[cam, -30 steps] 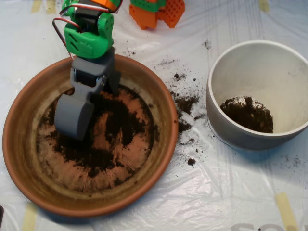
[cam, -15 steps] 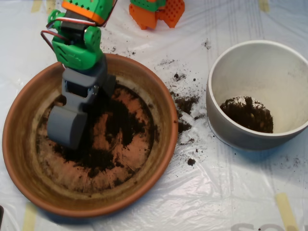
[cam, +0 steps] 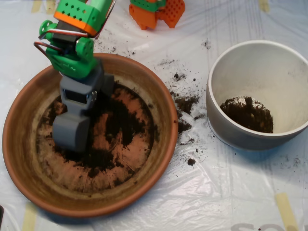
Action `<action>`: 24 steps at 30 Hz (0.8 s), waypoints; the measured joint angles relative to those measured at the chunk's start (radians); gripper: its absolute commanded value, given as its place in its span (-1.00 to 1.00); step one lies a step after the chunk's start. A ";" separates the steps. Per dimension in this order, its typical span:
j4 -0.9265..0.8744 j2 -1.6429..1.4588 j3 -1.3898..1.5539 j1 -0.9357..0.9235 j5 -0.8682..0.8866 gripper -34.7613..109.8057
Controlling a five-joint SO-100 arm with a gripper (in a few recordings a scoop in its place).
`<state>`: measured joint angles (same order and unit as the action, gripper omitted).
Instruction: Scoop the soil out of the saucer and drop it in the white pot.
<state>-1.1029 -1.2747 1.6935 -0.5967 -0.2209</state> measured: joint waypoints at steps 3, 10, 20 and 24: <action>-0.003 0.011 -0.017 -0.020 -0.012 0.05; 0.025 0.023 -0.040 -0.035 -0.043 -0.17; 0.052 -0.008 -0.043 -0.038 -0.034 -0.38; 0.064 -0.018 -0.032 -0.034 -0.034 -0.44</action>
<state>-1.0385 -1.2931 1.6613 -0.6305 -0.2546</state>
